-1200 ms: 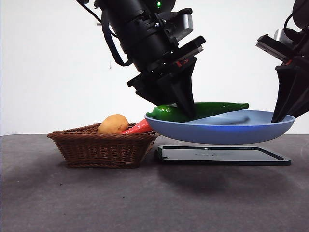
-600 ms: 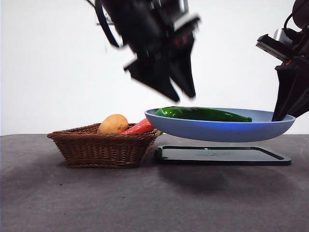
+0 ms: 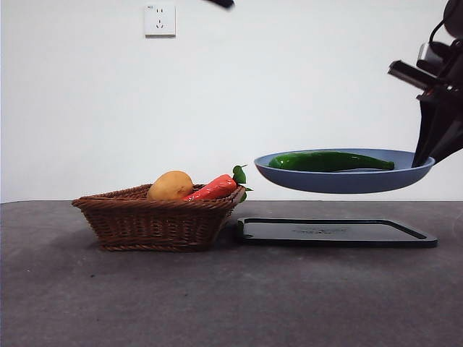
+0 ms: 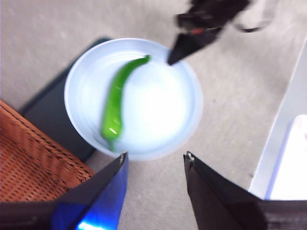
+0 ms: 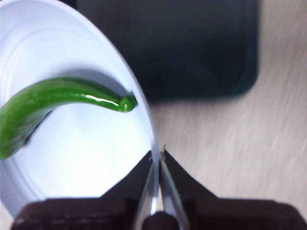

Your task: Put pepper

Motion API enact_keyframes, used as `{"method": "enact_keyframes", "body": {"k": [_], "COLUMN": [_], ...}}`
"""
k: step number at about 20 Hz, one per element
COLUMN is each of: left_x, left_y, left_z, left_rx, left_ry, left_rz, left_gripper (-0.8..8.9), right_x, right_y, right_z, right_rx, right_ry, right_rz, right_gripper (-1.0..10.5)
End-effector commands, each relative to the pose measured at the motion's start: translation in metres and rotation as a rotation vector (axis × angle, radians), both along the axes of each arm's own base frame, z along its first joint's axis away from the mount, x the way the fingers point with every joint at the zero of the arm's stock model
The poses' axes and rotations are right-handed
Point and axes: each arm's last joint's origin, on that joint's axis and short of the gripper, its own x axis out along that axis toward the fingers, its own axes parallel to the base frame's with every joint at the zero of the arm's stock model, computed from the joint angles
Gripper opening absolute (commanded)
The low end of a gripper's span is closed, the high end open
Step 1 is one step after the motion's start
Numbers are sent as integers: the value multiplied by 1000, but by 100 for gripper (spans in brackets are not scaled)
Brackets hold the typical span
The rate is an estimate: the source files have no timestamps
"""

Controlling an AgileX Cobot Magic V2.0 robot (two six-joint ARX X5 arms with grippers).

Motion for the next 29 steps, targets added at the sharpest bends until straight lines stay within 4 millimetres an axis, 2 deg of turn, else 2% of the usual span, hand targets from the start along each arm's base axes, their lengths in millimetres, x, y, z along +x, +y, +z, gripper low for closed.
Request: {"method": "enact_keyframes", "body": {"k": [1,6,9,16,19,22,24,26,29], "left_x": [-7,-23,-25,-25,-25,-25,-25,-25,-25], "left_y": [5,21,22,22,22,22,22,22,22], "left_z": [12,29,30,29,29,29,29,29,29], "left_rx": [-28,-70,-73,-78,-78,-78,-78,-76,-76], "left_ry": [-24,-67,-66,-52,-49,-49,-49,-48,-48], "left_rz": [0,0,1,12,14,14,14,14,15], "left_gripper": [210,210,210,210,210,210,210,210,210], "right_x": [27,79,98,109,109,110,107,102,83], "right_y": [-4,-12,-13,-13,-13,-13,-14,-16,-17], "right_z": [-5,-31,-47,-74,-77,-76,-68,-49,2], "right_rx": [4,6,7,6,2,3,2,1,-8], "right_ry": [8,55,70,98,100,92,87,49,-62], "right_rz": [-10,-38,-42,-43,-29,-29,-31,-37,-22], "right_gripper": [5,5,5,5,32,158,185,185,185]}}
